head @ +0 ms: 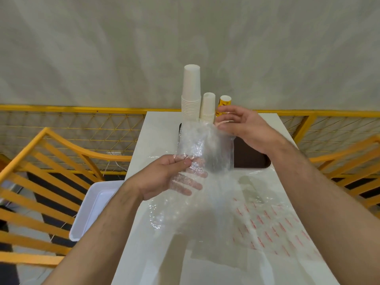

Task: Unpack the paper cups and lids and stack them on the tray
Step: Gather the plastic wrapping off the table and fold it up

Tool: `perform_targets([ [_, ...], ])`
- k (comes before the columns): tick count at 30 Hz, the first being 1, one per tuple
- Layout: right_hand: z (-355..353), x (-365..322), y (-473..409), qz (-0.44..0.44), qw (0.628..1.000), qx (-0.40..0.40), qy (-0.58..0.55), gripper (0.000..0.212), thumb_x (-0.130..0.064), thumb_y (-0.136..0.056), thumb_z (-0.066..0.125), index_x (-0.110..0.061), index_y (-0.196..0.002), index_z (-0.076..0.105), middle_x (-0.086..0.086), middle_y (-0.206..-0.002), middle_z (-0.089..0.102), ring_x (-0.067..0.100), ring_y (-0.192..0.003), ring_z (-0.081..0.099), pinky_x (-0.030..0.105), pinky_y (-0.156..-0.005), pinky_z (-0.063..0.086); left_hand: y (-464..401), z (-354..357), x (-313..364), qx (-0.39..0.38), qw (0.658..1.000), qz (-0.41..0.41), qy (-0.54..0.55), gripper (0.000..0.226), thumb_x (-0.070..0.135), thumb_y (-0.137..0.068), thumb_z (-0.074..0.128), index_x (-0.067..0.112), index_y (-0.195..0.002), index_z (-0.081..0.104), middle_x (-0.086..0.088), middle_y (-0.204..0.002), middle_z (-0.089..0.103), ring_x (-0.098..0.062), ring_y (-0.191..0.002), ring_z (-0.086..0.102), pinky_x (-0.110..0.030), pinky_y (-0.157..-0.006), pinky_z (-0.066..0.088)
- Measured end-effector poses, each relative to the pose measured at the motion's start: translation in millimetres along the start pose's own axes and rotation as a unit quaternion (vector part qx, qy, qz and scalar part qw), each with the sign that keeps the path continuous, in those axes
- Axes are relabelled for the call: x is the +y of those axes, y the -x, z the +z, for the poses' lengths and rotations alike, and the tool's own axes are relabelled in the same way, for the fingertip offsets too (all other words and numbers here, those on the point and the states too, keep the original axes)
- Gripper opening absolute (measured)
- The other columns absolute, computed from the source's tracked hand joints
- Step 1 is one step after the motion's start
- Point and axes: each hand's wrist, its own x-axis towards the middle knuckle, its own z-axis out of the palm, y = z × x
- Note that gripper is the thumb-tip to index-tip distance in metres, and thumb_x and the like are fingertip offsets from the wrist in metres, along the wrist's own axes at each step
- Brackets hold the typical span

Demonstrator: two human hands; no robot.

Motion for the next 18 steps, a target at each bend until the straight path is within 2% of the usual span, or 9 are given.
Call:
perform_targets([
  [2,-3.7,32.5,9.3,0.070,0.990,0.035,-0.118,0.046,-0.019,-0.092,0.070,-0.014,-0.136,0.059,0.010,-0.125,0.068,0.028,-0.118,0.062,0.040,-0.096,0.050,1.1,-4.0,0.2,0.003,0.999,0.009,0.035,0.040,0.027,-0.094,0.051,0.010,-0.127,0.063,-0.017,-0.119,0.070,-0.039,-0.097,0.071,-0.045,-0.076,0.059],
  [4,6.2,68.4,30.9,0.199,0.958,-0.060,-0.196,0.058,-0.039,-0.092,0.067,-0.012,-0.142,0.055,0.017,-0.140,0.059,0.040,-0.135,0.049,0.052,-0.113,0.039,0.5,-6.5,-0.4,0.013,0.998,0.010,0.065,0.041,0.025,-0.094,0.051,0.008,-0.130,0.062,-0.019,-0.121,0.069,-0.040,-0.101,0.070,-0.046,-0.075,0.061],
  [6,20.5,86.4,54.0,0.246,0.920,-0.155,-0.262,0.072,-0.047,-0.086,0.070,-0.010,-0.145,0.052,0.019,-0.145,0.054,0.041,-0.137,0.047,0.055,-0.116,0.034,-2.4,-9.1,-3.1,0.033,0.995,0.006,0.092,0.041,0.023,-0.096,0.052,0.005,-0.131,0.062,-0.021,-0.127,0.065,-0.042,-0.107,0.068,-0.047,-0.075,0.060],
  [8,29.7,87.7,64.7,0.228,0.915,-0.159,-0.293,0.074,-0.038,-0.078,0.083,-0.004,-0.138,0.058,0.022,-0.140,0.057,0.042,-0.129,0.055,0.052,-0.109,0.045,-5.4,-11.6,-5.0,0.044,0.994,0.002,0.099,0.039,0.023,-0.098,0.051,0.004,-0.131,0.062,-0.023,-0.129,0.064,-0.042,-0.111,0.066,-0.049,-0.079,0.059],
  [9,32.9,85.5,65.5,0.210,0.923,-0.141,-0.289,0.064,-0.030,-0.078,0.085,0.000,-0.130,0.064,0.024,-0.134,0.061,0.040,-0.122,0.061,0.048,-0.103,0.052,-6.4,-11.9,-5.3,0.045,0.995,0.001,0.093,0.039,0.024,-0.099,0.051,0.005,-0.131,0.062,-0.022,-0.128,0.064,-0.042,-0.111,0.066,-0.049,-0.080,0.058],
  [11,37.0,78.3,62.0,0.187,0.943,-0.097,-0.258,0.035,-0.016,-0.085,0.073,0.003,-0.115,0.072,0.023,-0.119,0.070,0.032,-0.105,0.072,0.038,-0.089,0.060,-7.7,-10.8,-4.7,0.046,0.996,-0.003,0.080,0.043,0.030,-0.095,0.052,0.008,-0.131,0.062,-0.020,-0.125,0.067,-0.040,-0.109,0.066,-0.049,-0.083,0.057],
  [13,35.8,72.1,57.1,0.179,0.956,-0.066,-0.223,0.025,-0.009,-0.087,0.063,0.003,-0.105,0.076,0.020,-0.107,0.074,0.026,-0.093,0.075,0.033,-0.082,0.062,-8.0,-9.2,-5.9,0.059,0.996,0.001,0.073,0.039,0.028,-0.095,0.054,0.006,-0.126,0.063,-0.019,-0.123,0.068,-0.040,-0.109,0.067,-0.052,-0.088,0.057],
  [15,34.0,66.9,53.7,0.174,0.963,-0.063,-0.194,0.025,-0.011,-0.090,0.061,0.004,-0.105,0.074,0.020,-0.105,0.075,0.024,-0.089,0.076,0.031,-0.080,0.062,-7.2,-9.3,-10.7,0.076,0.995,0.011,0.065,0.026,0.016,-0.098,0.055,0.003,-0.118,0.066,-0.016,-0.120,0.070,-0.041,-0.107,0.068,-0.052,-0.091,0.056],
  [18,32.8,59.0,50.4,0.169,0.974,-0.044,-0.146,0.029,-0.021,-0.100,0.054,-0.001,-0.109,0.072,0.017,-0.100,0.076,0.025,-0.086,0.076,0.029,-0.073,0.062,-7.2,-8.7,-18.7,0.108,0.992,0.016,0.071,0.022,0.005,-0.097,0.056,0.005,-0.115,0.069,-0.008,-0.104,0.071,-0.040,-0.097,0.072,-0.045,-0.084,0.060],
])
